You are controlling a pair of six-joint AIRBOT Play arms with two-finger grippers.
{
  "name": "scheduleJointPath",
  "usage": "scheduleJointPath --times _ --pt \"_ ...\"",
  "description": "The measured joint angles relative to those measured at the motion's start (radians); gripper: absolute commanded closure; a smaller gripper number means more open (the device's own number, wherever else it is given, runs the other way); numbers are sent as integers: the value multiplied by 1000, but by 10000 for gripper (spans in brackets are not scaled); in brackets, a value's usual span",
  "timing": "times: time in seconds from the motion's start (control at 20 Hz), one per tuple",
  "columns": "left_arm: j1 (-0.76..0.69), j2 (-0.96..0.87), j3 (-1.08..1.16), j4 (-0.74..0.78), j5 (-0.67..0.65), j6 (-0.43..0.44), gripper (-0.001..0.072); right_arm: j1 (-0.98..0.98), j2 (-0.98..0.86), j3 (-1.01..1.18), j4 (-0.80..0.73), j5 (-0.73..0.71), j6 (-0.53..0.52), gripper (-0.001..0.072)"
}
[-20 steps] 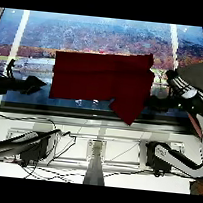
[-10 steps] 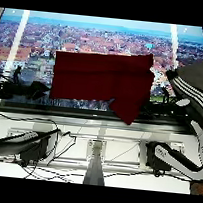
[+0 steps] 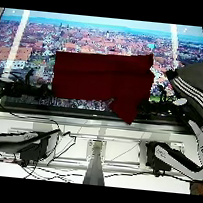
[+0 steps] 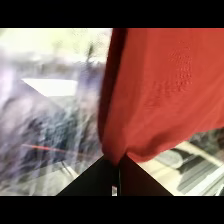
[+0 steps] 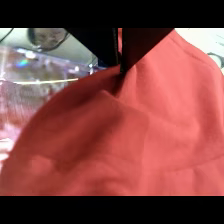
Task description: Fold the clothes and pants, and hang the long-sleeved shirts on hangers.
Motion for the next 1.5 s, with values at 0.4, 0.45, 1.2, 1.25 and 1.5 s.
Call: scheduleJointPath --times 0.4,0.45,1.2,1.25,1.5 --pt "-74 24 294 -196 -3 44 701 4 31 216 259 53 -39 693" --pt "-95 25 338 -224 35 44 701 9 32 253 302 10 -39 693" --pt "-319 -162 475 -391 660 5 -5 169 -380 747 359 -521 37 21" --pt "-306 -164 476 -389 634 0 -4 169 -386 752 330 -509 38 21" --pt "-192 -175 477 -288 509 -59 5 164 -397 762 202 -438 40 24"
